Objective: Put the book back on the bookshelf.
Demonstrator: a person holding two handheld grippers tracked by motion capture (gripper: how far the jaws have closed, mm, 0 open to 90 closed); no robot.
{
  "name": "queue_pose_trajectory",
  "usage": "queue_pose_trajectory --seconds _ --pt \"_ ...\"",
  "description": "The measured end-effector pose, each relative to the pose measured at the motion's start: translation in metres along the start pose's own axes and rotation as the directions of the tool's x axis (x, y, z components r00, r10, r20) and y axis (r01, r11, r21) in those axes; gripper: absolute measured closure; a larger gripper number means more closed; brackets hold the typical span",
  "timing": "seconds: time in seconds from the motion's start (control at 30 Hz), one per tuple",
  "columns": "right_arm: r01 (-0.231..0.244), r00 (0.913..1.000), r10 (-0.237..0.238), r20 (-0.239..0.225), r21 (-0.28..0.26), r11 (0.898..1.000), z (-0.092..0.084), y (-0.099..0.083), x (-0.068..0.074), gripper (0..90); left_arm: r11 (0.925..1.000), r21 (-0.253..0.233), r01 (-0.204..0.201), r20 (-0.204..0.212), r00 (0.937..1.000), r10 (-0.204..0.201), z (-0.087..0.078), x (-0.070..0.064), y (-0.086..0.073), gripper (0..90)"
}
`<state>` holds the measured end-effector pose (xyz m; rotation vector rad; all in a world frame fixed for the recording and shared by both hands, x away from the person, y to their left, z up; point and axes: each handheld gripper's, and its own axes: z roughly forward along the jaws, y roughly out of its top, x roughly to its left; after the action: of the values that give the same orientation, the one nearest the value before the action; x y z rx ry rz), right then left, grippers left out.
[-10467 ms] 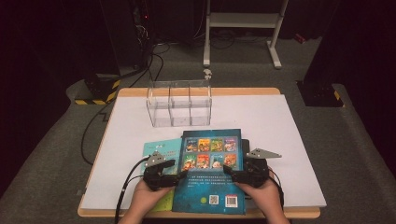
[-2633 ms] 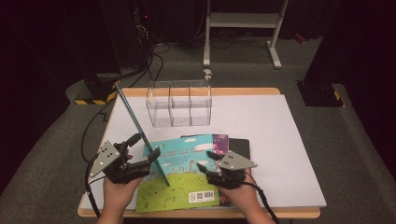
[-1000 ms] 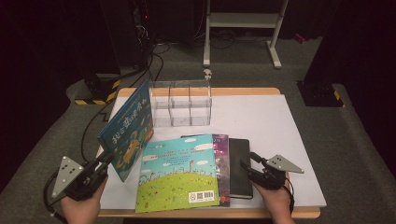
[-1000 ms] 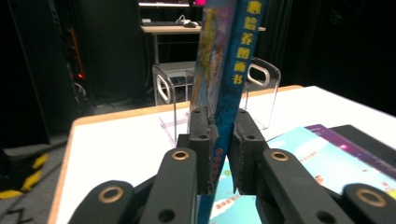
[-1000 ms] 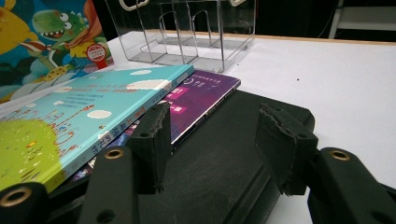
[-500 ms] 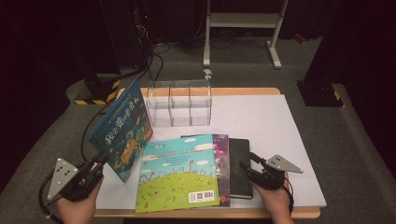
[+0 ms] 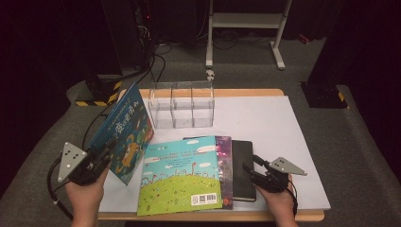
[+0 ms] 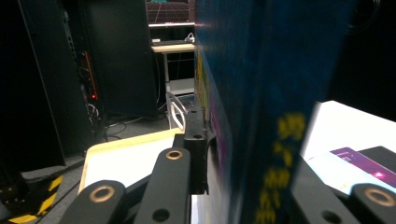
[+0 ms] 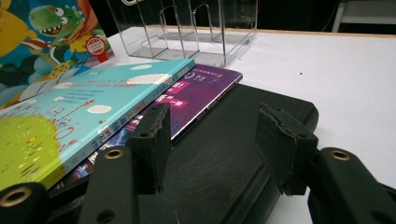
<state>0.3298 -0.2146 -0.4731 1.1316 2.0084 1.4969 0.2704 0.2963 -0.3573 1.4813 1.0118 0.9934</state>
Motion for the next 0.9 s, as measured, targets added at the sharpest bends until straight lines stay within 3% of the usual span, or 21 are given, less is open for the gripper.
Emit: queue_pose_trajectory --seconds 0.13,0.23,0.37,0.53,0.73,0.9 --pt "0.003 1.0000 -0.003 -0.004 0.001 1.000 0.000 0.000 0.001 44.9 0.9998 -0.008 -0.018 0.000 0.9998 0.018 0.002 0.000 -0.001 79.9" --pt "0.000 1.0000 0.000 -0.006 0.002 1.000 0.001 0.000 0.001 44.8 1.0000 0.005 0.007 0.021 0.9997 -0.007 0.003 0.002 0.001 81.0" --pt "0.000 1.0000 0.000 -0.007 -0.002 1.000 0.000 0.000 0.001 44.8 0.9992 0.032 0.024 0.006 0.9997 -0.024 0.008 0.003 0.009 82.4" --pt "-0.007 0.9999 0.007 -0.009 -0.006 1.000 0.000 0.000 0.000 44.8 0.9984 0.055 0.011 0.029 0.9995 -0.012 0.025 0.005 0.027 83.1" --pt "-0.011 0.9999 0.011 -0.008 -0.011 1.000 -0.002 0.000 -0.001 44.8 0.9996 0.010 0.025 0.074 0.9969 -0.025 0.040 0.005 0.053 83.1" --pt "-0.011 0.9999 0.011 -0.012 -0.015 1.000 -0.002 0.001 -0.002 44.9 0.9974 0.004 0.072 0.079 0.9943 -0.072 0.064 0.008 0.069 83.0"
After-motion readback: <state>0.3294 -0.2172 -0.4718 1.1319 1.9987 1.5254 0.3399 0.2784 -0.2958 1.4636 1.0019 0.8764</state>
